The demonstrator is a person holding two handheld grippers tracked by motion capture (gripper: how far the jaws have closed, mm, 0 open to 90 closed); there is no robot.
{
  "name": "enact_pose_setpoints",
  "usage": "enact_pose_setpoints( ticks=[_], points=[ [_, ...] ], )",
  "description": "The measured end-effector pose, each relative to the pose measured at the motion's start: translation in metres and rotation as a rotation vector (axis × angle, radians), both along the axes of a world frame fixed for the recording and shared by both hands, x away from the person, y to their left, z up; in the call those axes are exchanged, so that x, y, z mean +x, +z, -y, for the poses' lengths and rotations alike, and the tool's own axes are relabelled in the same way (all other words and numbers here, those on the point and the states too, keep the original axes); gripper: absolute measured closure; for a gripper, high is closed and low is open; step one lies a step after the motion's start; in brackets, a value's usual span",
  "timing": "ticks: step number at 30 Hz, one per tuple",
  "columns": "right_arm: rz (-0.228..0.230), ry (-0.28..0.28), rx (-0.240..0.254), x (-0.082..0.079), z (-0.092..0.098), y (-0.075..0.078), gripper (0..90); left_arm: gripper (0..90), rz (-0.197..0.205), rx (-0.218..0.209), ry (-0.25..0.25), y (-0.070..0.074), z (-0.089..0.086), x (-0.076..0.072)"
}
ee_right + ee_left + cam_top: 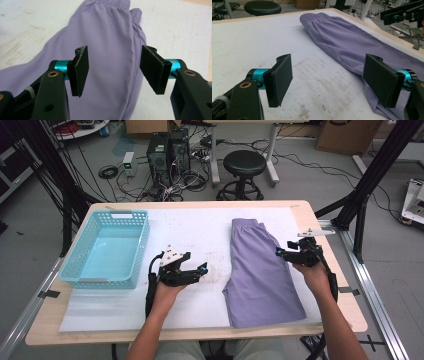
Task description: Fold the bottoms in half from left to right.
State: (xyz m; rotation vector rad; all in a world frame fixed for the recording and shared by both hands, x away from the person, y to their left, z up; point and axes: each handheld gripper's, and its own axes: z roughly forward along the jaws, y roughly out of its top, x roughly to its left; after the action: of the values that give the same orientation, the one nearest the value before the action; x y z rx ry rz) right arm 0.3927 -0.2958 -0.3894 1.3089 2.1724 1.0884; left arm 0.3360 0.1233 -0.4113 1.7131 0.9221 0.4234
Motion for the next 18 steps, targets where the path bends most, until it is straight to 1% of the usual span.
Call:
enact_pose_setpoints(
  ticks=[1,2,3,5,6,7,10,12,13,14,15,16,17,18],
  points=[
    [-0.011,-0.002,-0.004,0.007,-0.002,0.000,41.3,24.0,-0.004,0.005,0.001,0.000,-0.001,0.002],
    [-0.009,0.003,-0.005,0.013,-0.003,-0.001,42.6,24.0,-0.010,0.005,0.002,0.000,-0.002,0.003],
    [-0.009,0.006,0.009,0.018,-0.004,-0.002,44.3,24.0,-0.017,0.003,0.001,0.001,-0.003,0.004],
    [-0.034,0.012,-0.007,0.031,-0.006,-0.004,45.4,24.7,-0.026,-0.002,0.001,0.001,-0.006,0.008],
    [-0.045,0.013,-0.007,0.040,-0.008,-0.005,47.7,24.8,-0.032,-0.001,0.000,0.001,-0.007,0.009],
    [-0.041,0.017,0.000,0.045,-0.008,-0.006,49.1,24.9,-0.038,0.003,0.001,0.001,-0.008,0.012],
    [-0.070,0.006,-0.017,0.068,-0.013,-0.009,52.5,25.4,-0.058,0.002,0.007,-0.001,-0.012,0.018],
    [-0.065,-0.005,-0.002,0.081,-0.015,-0.014,54.9,25.4,-0.076,0.002,0.004,-0.004,-0.012,0.022],
    [-0.061,-0.015,-0.001,0.087,-0.016,-0.016,56.6,25.4,-0.083,0.010,0.001,-0.006,-0.012,0.024],
    [-0.068,-0.019,0.008,0.092,-0.018,-0.020,59.4,25.4,-0.090,0.014,-0.001,-0.007,-0.011,0.024],
    [-0.077,-0.023,0.013,0.095,-0.019,-0.024,62.2,25.4,-0.097,0.026,-0.005,-0.008,-0.009,0.025],
    [-0.090,-0.018,0.003,0.099,-0.021,-0.029,69.3,25.4,-0.098,0.033,-0.004,-0.008,-0.007,0.024],
    [-0.102,-0.014,0.003,0.100,-0.022,-0.032,76.0,25.4,-0.093,0.042,-0.006,-0.007,-0.006,0.022],
    [-0.121,0.004,0.017,0.101,-0.022,-0.035,81.0,25.4,-0.083,0.043,-0.005,-0.006,-0.004,0.020]
  ],
)
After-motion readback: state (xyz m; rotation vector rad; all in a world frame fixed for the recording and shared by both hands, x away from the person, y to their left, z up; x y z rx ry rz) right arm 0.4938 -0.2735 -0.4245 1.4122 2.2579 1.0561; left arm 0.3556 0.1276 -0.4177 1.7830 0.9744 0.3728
